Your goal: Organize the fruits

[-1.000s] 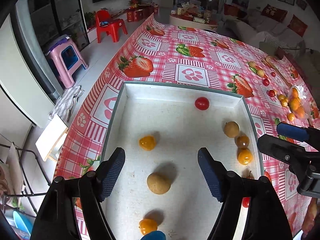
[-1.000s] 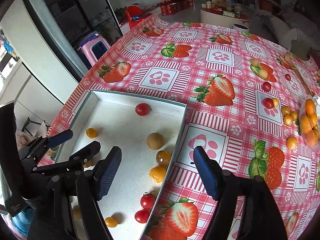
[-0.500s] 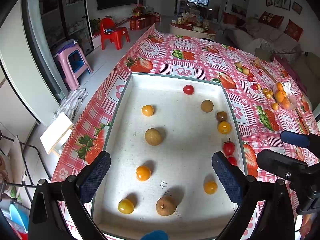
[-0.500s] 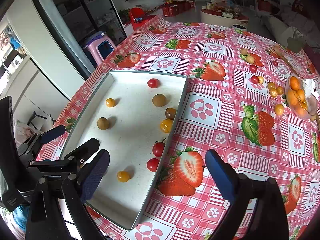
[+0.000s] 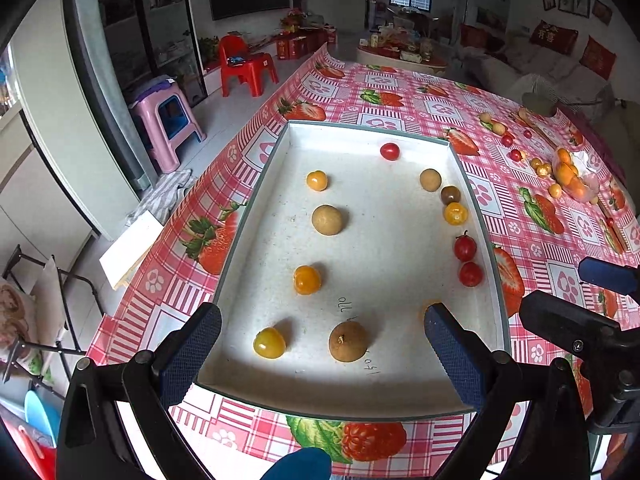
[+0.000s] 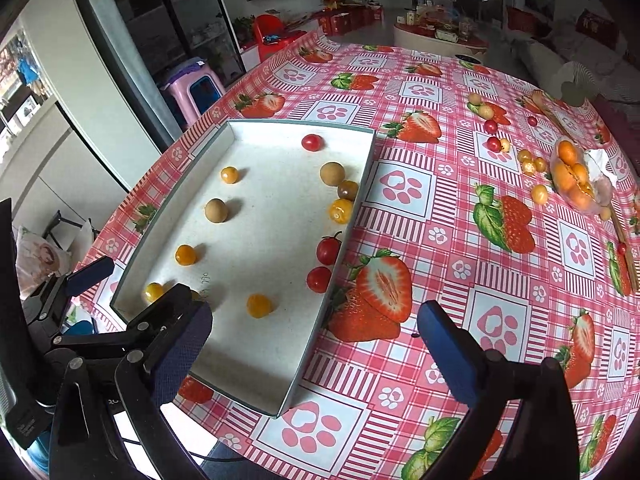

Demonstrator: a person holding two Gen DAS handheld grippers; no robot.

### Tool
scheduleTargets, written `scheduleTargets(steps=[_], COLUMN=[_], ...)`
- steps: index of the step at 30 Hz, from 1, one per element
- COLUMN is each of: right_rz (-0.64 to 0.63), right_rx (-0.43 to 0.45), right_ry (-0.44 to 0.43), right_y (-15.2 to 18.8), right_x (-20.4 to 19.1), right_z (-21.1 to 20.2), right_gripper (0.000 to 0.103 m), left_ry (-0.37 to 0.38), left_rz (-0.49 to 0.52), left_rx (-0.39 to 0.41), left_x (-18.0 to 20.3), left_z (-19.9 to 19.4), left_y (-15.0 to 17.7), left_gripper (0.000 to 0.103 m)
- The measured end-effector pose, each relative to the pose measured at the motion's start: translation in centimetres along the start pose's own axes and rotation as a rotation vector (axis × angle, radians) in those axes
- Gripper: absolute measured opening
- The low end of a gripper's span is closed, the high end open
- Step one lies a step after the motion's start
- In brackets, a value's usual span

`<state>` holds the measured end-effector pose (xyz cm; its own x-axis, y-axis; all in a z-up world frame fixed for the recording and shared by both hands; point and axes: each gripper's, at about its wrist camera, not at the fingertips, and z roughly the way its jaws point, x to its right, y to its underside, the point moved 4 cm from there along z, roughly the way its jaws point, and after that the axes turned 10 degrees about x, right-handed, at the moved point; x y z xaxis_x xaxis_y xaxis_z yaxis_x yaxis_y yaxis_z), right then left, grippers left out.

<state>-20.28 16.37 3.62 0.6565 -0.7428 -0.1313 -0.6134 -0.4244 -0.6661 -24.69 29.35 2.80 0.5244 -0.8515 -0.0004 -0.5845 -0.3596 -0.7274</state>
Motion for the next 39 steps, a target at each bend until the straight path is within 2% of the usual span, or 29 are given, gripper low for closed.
scheduleTargets(steps=[4,8,15,25,39], right_rz=[0.016,0.019,-0.002,-0.002,0.018], right_rx=[0.022,0.027,0.058,0.088,0.086], right_ry=[0.021,0.043,0.079,0.115,0.104], right_y=[0.9,1.6,2.6,3.3,3.8], right_x=[-0.1,-0.2,-0.6,-0.3,0.1], right_z=[-0.7,-1.0,-1.9,-2.7,-2.7], right_gripper=[0.103,0.103,0.102,0.103,0.103], left_ry=[0.006,0.034,-0.007,-0.035,-0.052], left_rz=[0.007,0.037,0.081,0.056,0.059], left_rx=[0.02,-0.013,0.004,-0.008,-0.02], left_x=[0.2,1.1,2.2,1.0,0.6], left_z=[-1.0,-0.9,-1.7,-2.1,-2.3], left_y=[0.8,2.1,3.9,4.3,4.5], left_gripper=[0.102,0.102,0.102,0.102,0.102])
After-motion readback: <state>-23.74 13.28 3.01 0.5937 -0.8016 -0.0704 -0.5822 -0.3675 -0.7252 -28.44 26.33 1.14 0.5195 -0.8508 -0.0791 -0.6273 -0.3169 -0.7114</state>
